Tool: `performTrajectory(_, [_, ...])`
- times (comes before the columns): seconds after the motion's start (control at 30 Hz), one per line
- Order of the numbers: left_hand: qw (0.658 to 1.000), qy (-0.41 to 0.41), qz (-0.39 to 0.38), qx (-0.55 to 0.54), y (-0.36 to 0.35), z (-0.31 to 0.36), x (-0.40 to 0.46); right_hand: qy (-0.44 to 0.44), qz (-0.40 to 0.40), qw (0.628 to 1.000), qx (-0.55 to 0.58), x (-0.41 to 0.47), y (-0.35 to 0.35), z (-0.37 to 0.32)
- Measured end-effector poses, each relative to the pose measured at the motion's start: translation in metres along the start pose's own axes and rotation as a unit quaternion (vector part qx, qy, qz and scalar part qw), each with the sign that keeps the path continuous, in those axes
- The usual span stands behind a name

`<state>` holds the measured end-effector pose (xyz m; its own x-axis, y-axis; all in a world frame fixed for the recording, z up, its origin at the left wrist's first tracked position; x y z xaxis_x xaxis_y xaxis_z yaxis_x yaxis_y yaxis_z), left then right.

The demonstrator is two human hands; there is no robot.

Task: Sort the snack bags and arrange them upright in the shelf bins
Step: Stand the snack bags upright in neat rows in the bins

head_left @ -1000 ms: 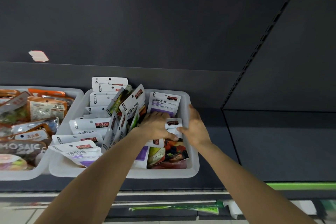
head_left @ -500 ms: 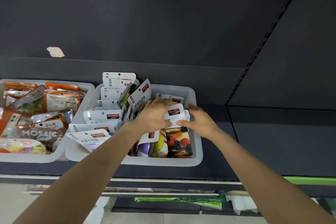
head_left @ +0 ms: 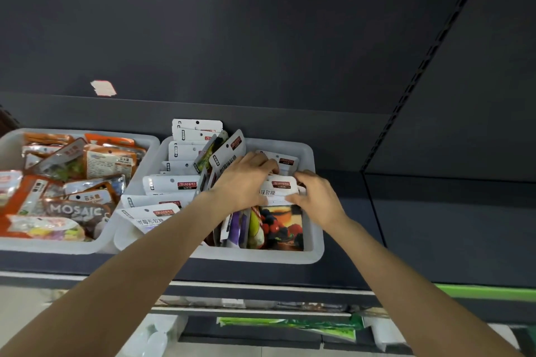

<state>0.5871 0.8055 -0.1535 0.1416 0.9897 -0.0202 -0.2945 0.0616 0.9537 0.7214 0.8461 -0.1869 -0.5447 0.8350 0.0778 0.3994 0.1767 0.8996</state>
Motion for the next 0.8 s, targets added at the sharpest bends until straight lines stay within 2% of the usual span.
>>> performTrajectory(0.07, [0.999, 0.019, -0.033, 0.012, -0.004, -0.003, 0.000, -0.012, -0.090, 0.995, 0.044, 0.003, 0.000, 0.008])
performTrajectory(0.13, [0.999, 0.024, -0.036, 0.001, -0.004, -0.006, 0.000, -0.015, -0.129, 0.987, 0.090, 0.004, 0.004, 0.014])
performTrajectory(0.27, [0.997, 0.041, -0.042, -0.054, 0.003, -0.011, -0.007, -0.021, -0.131, 0.976, 0.174, 0.004, 0.012, 0.018])
performTrajectory(0.37, [0.994, 0.038, -0.053, -0.091, 0.007, -0.013, -0.012, -0.002, -0.171, 0.962, 0.214, -0.001, 0.012, 0.009])
performTrajectory(0.47, [0.997, 0.020, -0.055, -0.058, 0.005, -0.010, -0.017, -0.021, -0.171, 0.953, 0.250, -0.003, 0.013, 0.010])
performTrajectory(0.57, [0.999, 0.021, -0.034, -0.009, -0.005, -0.013, -0.022, -0.023, -0.163, 0.962, 0.217, -0.004, 0.011, 0.009])
performTrajectory(0.67, [0.999, 0.034, -0.004, -0.038, -0.008, -0.015, -0.025, -0.013, -0.141, 0.977, 0.161, -0.007, 0.005, 0.004])
performTrajectory(0.8, [0.999, 0.027, -0.028, -0.028, -0.003, -0.016, -0.033, -0.008, -0.138, 0.978, 0.154, -0.014, 0.004, 0.000])
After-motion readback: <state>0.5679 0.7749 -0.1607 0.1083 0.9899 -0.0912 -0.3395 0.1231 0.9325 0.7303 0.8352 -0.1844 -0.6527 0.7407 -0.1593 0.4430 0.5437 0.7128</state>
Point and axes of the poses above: each hand's wrist, its own x-axis towards the middle knuckle, its own y-axis out of the back of the hand, z = x × y, the point moved 5 cm from there along x, towards the middle knuckle, and after that the axes turned 12 degrees about -x, right-handed, at the moved point
